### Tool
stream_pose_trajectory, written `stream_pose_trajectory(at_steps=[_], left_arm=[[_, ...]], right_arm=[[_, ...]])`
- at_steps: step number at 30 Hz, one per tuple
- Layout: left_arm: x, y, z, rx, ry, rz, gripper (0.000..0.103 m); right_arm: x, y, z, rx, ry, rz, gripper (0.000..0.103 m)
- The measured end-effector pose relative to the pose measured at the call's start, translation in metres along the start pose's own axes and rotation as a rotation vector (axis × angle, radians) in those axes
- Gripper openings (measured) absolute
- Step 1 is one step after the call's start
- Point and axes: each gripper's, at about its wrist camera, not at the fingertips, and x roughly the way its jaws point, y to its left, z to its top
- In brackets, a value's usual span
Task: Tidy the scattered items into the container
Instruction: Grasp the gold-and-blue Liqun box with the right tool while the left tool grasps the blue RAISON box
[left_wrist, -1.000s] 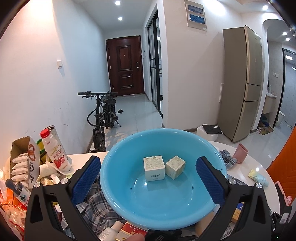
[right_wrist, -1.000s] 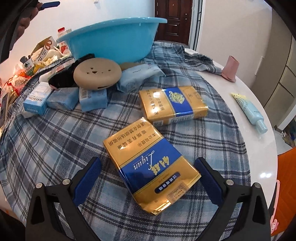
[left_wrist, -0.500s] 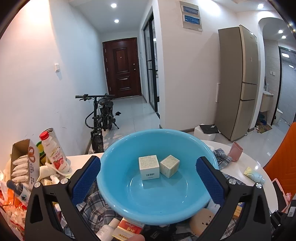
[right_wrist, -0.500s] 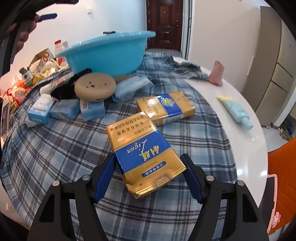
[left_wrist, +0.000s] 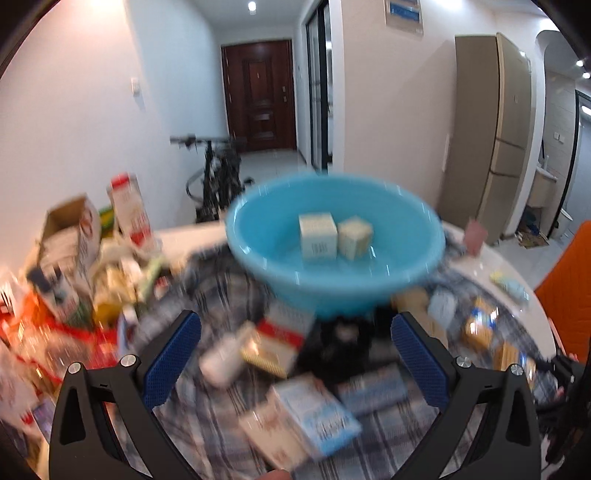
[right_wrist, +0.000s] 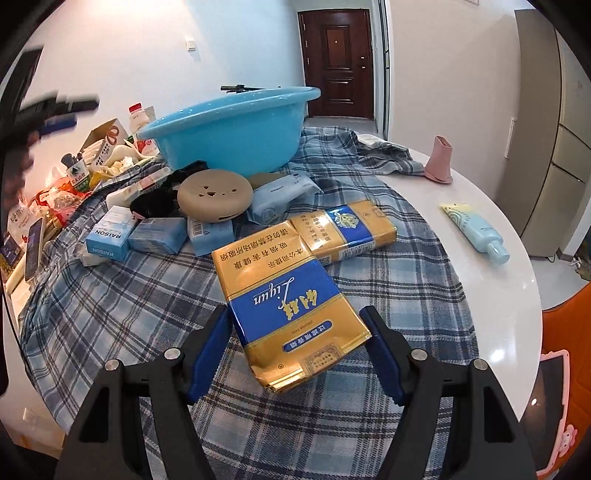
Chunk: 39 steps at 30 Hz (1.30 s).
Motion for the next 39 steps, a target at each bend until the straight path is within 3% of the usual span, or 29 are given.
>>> stream_pose_trajectory(at_steps=[7, 14, 21, 24, 25, 39], left_arm=[[0.040, -0.031, -0.061, 0.054, 0.189, 0.007, 0.103], [0.062, -0.044, -0.084, 0.104, 0.255, 0.124, 0.103], [0.068, -0.040, -0.088, 0.073, 0.258, 0.146, 0.100], [0.069, -0.040, -0.089, 0.073, 0.259, 0.153, 0.071], [0.069, -0.040, -0.089, 0.080, 0.259, 0.164, 0.069], [0.032, -0.032, -0.081, 0.047, 0.160, 0.148, 0.059]], right_arm=[[0.001, -0.008, -0.011, 0.031, 0.001, 0.012, 0.073], [0.002, -0.020, -0.018, 0.055, 0.002, 0.021, 0.073], [0.002, -0.027, -0.020, 0.064, -0.007, 0.032, 0.073], [0.002, -0.028, -0.020, 0.065, -0.011, 0.038, 0.073], [0.002, -0.028, -0.020, 0.066, -0.012, 0.039, 0.073], [-0.004, -0.019, -0.017, 0.047, -0.028, 0.047, 0.073]])
